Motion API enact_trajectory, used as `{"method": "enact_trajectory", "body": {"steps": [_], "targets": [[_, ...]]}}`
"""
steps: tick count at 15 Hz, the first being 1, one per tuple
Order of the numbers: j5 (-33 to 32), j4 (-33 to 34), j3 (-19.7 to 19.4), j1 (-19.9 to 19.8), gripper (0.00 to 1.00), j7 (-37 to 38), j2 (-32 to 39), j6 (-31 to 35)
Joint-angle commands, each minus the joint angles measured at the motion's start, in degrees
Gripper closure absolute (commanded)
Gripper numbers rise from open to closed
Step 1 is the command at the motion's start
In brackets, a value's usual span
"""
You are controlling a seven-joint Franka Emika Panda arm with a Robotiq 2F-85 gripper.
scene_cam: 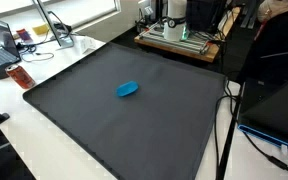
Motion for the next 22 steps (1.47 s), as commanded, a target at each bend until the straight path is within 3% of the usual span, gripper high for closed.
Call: {"method": "enact_trajectory", "body": {"steps": [1, 6, 16, 22], "targets": [[-0.2, 0.1, -0.7, 0.8, 0.0, 0.2, 0.0, -0.1], [-0.2, 0.1, -0.7, 0.8, 0.0, 0.2, 0.0, -0.1], [16.6, 3.5, -1.8, 5.8, 0.0, -11.2, -1.0, -26.7], [22.3, 9.8, -4.0, 6.5, 0.46, -21.4, 1.3, -40.7]]}}
